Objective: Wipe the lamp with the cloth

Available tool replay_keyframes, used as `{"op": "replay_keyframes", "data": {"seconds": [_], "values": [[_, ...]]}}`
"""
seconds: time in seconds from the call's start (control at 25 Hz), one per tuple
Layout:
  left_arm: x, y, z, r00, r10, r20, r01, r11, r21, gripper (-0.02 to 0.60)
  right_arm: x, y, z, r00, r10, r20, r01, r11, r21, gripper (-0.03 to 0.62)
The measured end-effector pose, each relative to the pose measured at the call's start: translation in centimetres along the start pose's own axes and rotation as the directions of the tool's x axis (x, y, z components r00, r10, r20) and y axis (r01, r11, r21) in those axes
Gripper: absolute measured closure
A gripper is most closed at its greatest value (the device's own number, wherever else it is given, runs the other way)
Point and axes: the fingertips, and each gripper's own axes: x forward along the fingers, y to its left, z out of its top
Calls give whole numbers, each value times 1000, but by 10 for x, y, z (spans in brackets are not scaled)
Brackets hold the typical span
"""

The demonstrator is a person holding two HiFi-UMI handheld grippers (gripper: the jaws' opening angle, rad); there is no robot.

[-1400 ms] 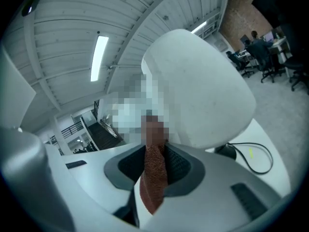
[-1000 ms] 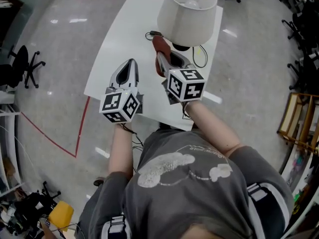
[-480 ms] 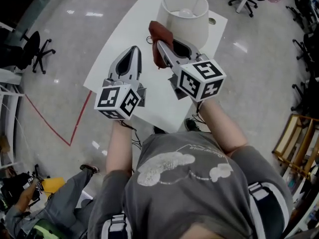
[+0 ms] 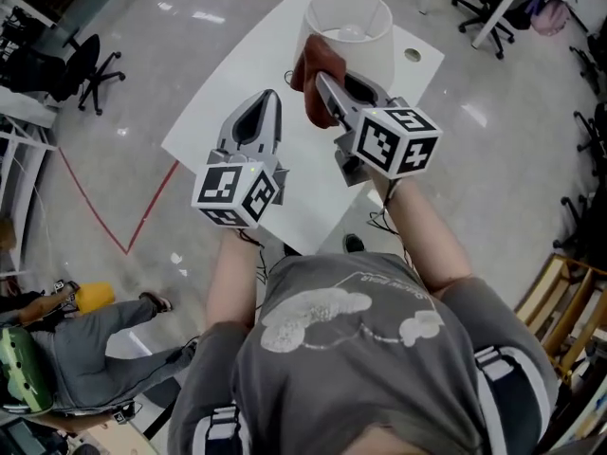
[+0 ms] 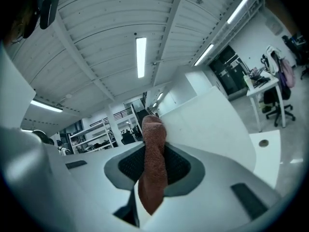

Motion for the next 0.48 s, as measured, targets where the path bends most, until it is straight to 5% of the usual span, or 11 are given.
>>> {"op": "replay_keyframes", "data": {"seconds": [0.48], "values": [[-23, -20, -71, 983, 148, -109, -154, 987, -47, 575, -33, -28, -69, 982, 49, -181, -55, 998, -28, 508]]}}
